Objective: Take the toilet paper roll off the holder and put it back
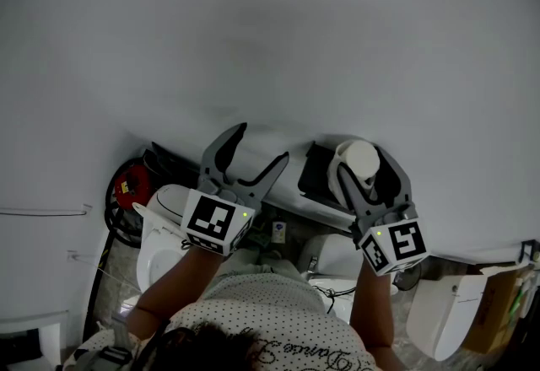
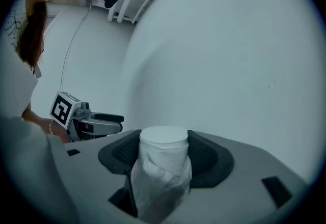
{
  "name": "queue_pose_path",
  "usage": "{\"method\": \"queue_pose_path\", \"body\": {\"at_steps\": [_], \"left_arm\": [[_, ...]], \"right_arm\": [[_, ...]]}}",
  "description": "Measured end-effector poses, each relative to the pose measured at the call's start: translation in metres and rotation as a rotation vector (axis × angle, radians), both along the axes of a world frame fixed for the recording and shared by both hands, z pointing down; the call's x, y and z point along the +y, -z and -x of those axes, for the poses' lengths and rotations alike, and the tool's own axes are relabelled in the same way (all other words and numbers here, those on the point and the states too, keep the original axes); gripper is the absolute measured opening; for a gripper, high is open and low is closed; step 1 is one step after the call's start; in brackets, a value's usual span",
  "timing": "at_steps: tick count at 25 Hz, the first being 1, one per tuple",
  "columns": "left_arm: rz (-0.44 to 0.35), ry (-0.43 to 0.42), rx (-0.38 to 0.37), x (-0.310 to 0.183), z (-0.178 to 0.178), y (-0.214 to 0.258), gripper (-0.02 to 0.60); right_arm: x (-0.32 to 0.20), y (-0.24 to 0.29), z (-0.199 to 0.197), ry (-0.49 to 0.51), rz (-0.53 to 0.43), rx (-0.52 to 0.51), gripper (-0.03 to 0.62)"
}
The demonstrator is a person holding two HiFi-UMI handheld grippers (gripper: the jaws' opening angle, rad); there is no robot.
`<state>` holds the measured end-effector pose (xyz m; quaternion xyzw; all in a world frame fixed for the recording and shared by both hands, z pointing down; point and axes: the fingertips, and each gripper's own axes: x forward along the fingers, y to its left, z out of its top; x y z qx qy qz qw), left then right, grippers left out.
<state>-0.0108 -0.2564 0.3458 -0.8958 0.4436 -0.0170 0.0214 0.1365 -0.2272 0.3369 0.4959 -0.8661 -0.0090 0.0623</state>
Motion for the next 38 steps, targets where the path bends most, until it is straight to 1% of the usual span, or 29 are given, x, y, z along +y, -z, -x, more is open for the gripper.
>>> {"method": "queue_pose_path", "body": {"at_steps": [6,13,16,19,24,33,38], "left_arm": [[0.002,-0.009,-0.001,0.002,-0.003,0.0,0.333],[0.003,-0.021,-0.001,0.004,-0.006,-0.001,0.333],[0.002,-0.023,-0.003,0.004,-0.006,0.0,0.334],[0.004,-0.023,-0.005,0.004,-0.006,-0.001,0.333],[0.005,-0.026,-0.005,0.005,-0.007,-0.001,0.334],[-0.001,-0.038,0.011,0.009,-0.008,0.003,0.333],[-0.013,-0.042,0.022,0.011,-0.009,0.007,0.331]], "right_arm": [[0.002,-0.003,-0.008,-0.03,0.004,-0.009,0.293],[0.004,-0.005,-0.01,-0.041,0.008,-0.016,0.301],[0.005,-0.004,-0.011,-0.048,0.004,-0.021,0.322],[0.005,-0.003,-0.009,-0.045,0.0,-0.03,0.356],[0.007,0.0,-0.009,-0.047,-0.011,-0.041,0.373],[0.013,0.015,-0.011,-0.059,-0.064,-0.073,0.385],[0.019,0.031,-0.015,-0.083,-0.12,-0.084,0.379]]}}
